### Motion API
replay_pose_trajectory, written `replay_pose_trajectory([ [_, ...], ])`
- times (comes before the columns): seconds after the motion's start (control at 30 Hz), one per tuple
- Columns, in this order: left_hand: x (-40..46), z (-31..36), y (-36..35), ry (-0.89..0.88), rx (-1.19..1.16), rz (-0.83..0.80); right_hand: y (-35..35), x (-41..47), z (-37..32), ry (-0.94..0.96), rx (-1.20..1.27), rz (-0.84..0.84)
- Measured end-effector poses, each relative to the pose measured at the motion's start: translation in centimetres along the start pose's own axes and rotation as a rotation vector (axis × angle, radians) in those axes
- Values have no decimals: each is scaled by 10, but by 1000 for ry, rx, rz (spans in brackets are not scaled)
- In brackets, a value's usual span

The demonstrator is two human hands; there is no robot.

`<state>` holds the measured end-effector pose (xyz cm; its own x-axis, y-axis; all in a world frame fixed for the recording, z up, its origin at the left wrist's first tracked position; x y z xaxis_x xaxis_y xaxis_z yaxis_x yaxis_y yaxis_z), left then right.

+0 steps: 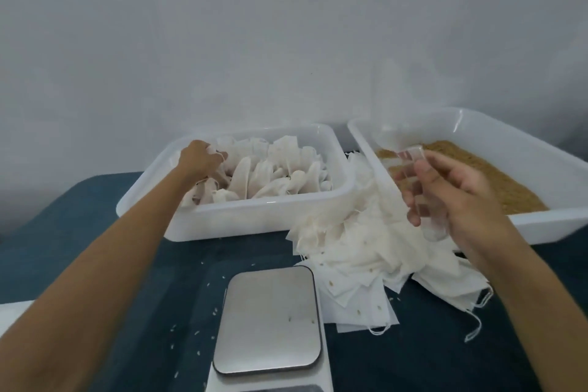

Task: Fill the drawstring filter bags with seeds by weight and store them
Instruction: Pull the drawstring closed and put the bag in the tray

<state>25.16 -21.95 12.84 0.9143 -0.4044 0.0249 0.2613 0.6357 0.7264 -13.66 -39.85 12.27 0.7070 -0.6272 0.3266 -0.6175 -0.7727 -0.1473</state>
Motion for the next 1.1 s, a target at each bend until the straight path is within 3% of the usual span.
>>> replay_pose_trajectory([
  [0.1,-8,2,7,-33,46,24,38,22,-5,-59,-131,177],
  [0.2,-28,6,17,-134,90,141,80,54,-4,-242,-572,293],
  [0.3,-59,15,23,-330,160,363,107,77,7,-472,-1075,194],
  [0.37,-88,26,19,-486,140,416,113,82,19,-542,-1285,141],
  [0.67,-191,77,-87,-936,226,-185,116,83,41,-570,-1561,62],
  [0.83,-223,100,-140,-1173,446,-302,112,78,41,-613,-1589,-32],
  [0.93,-230,107,-157,-1269,595,-282,105,71,27,-471,-1540,46],
  [1.03,-231,108,-162,-1327,742,-197,83,56,3,-105,-1379,266],
  [1.1,-232,108,-160,-1361,726,-129,56,40,-12,145,-1217,323],
])
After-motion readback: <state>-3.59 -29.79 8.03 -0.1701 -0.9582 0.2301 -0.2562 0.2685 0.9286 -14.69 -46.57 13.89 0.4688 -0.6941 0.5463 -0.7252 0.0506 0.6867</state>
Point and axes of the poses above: each hand's wrist, its own x-axis towards the middle knuckle, its own y-axis out of the back of the hand, z = x × y, the point moved 3 cm from there along x, towards the middle knuckle, and after that the axes turned 3 degrees about x, right-handed, at the moved point
